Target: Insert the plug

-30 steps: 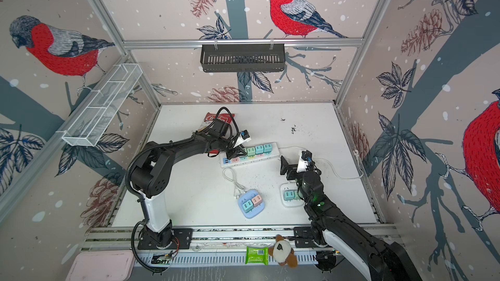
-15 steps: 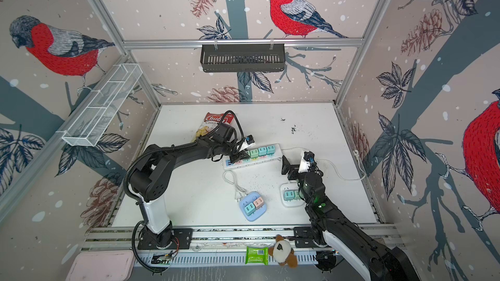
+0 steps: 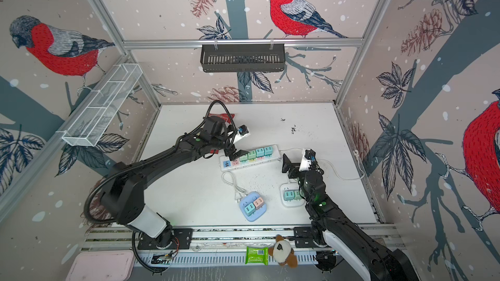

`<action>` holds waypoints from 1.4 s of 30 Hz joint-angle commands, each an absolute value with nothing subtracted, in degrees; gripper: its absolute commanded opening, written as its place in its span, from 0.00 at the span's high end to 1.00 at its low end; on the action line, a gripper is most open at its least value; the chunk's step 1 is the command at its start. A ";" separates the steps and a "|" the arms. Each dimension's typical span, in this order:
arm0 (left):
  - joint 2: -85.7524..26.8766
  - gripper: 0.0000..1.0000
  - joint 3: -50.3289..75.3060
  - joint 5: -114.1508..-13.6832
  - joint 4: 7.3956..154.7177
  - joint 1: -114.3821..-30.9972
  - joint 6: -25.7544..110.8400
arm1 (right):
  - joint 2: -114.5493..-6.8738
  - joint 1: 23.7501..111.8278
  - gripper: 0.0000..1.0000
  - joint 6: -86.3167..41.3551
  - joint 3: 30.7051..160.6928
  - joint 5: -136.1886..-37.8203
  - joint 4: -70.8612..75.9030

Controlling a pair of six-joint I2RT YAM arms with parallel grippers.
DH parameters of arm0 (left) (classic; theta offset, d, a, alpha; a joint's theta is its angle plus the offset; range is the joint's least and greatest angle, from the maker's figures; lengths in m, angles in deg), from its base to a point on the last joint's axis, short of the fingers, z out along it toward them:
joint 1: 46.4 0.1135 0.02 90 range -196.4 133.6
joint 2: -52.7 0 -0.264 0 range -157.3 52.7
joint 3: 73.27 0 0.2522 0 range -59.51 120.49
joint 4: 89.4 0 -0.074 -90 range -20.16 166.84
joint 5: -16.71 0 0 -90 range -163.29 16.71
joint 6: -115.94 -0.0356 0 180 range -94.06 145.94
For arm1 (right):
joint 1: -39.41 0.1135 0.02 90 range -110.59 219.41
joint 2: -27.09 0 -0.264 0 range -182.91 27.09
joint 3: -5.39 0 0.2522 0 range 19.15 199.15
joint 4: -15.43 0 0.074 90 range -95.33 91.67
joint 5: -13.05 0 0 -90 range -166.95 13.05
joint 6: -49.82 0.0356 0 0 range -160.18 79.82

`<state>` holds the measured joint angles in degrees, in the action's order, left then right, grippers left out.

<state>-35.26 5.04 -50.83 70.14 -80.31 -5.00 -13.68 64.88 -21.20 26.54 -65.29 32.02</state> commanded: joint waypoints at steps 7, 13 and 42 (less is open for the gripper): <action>-8.05 0.01 -22.70 -81.91 99.04 -73.23 18.68 | -15.19 64.41 0.00 -17.93 43.20 -66.01 17.09; 6.86 0.02 -46.25 -108.74 118.42 -69.22 18.70 | -13.47 64.17 0.00 -16.34 45.55 -64.38 19.11; -16.08 0.03 -53.94 -89.17 142.94 -52.16 29.48 | -43.73 40.77 0.01 -32.48 27.74 -66.52 63.87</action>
<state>-15.89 -54.36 -92.18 139.16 -52.64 28.13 -42.12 39.96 -29.00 28.10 -64.72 52.87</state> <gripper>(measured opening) 0.976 0.993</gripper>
